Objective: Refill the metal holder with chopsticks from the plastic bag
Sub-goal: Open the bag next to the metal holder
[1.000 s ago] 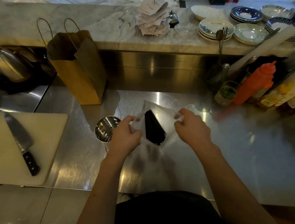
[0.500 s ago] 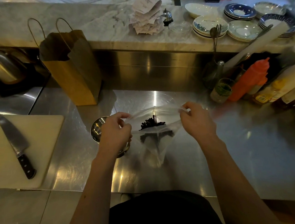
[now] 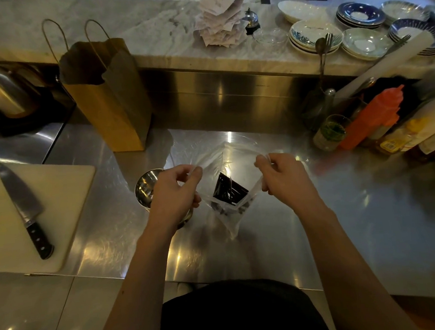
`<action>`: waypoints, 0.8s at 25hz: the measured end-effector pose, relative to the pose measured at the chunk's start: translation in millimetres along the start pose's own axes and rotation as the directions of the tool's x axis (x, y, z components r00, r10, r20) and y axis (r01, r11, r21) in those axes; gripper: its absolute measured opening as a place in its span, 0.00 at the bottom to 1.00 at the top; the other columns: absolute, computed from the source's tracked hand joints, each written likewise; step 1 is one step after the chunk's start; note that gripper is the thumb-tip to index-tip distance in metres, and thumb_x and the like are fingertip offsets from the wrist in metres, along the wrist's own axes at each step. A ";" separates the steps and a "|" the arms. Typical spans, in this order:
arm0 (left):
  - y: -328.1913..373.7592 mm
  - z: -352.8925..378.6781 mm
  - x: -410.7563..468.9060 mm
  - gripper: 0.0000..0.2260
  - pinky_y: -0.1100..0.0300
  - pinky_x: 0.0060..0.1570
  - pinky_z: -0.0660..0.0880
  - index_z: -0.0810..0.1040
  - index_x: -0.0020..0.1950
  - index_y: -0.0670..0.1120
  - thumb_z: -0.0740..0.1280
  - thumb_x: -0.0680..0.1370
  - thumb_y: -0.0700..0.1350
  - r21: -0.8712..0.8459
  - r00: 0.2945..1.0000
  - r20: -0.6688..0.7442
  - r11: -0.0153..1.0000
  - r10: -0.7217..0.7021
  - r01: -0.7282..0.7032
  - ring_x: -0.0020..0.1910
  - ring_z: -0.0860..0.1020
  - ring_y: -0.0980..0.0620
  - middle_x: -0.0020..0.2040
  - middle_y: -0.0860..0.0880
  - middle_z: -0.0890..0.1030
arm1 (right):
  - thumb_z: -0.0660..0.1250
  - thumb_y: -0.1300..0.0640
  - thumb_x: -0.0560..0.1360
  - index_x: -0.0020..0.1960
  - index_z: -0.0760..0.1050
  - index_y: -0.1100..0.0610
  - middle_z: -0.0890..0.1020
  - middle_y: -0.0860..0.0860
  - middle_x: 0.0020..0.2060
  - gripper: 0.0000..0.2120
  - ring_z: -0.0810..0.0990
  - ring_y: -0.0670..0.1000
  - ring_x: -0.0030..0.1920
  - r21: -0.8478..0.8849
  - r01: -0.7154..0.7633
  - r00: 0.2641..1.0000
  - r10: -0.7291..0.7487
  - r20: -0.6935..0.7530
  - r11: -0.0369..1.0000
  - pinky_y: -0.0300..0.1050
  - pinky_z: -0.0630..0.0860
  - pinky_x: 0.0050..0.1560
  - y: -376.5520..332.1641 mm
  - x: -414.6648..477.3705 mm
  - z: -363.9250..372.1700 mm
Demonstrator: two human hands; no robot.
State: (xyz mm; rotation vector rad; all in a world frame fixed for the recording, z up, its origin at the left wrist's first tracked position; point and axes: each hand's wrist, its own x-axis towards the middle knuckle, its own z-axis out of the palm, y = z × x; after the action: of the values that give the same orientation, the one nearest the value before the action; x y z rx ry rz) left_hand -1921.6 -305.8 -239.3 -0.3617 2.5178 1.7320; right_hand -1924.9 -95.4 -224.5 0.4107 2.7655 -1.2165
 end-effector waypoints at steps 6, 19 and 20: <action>-0.2 6.3 -2.0 0.13 0.76 0.29 0.70 0.81 0.58 0.44 0.65 0.80 0.50 -0.001 1.000 0.019 1.000 0.023 -0.023 0.29 0.79 0.64 0.43 0.45 0.81 | 0.55 0.46 0.79 0.39 0.76 0.58 0.82 0.51 0.28 0.20 0.81 0.51 0.32 -0.069 0.027 1.000 -0.026 0.013 0.997 0.54 0.80 0.45 -10.6 -0.8 10.4; -38.9 23.6 -20.7 0.61 0.53 0.71 0.62 0.40 0.77 0.61 0.81 0.58 0.59 -0.115 0.948 0.319 0.993 0.017 0.021 0.75 0.59 0.53 0.79 0.53 0.53 | 0.59 0.60 0.78 0.48 0.74 0.58 0.83 0.49 0.29 0.05 0.74 0.46 0.27 0.808 -0.324 0.935 0.300 0.192 0.493 0.39 0.73 0.30 -39.2 0.5 -15.2; -42.3 30.5 -22.7 0.62 0.53 0.72 0.61 0.40 0.78 0.61 0.81 0.57 0.59 -0.086 0.954 0.301 0.996 -0.011 0.039 0.75 0.59 0.53 0.79 0.53 0.53 | 0.59 0.60 0.78 0.49 0.74 0.58 0.84 0.50 0.30 0.05 0.75 0.46 0.28 0.835 -0.336 0.930 0.295 0.221 0.435 0.39 0.73 0.29 -42.0 -0.9 -15.8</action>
State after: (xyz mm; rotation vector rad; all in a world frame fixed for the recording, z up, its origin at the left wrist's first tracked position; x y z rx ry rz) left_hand -1892.3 -288.4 -284.8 -0.1209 2.2183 1.7447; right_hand -1935.5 -111.1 -183.8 0.8975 1.6379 -2.3619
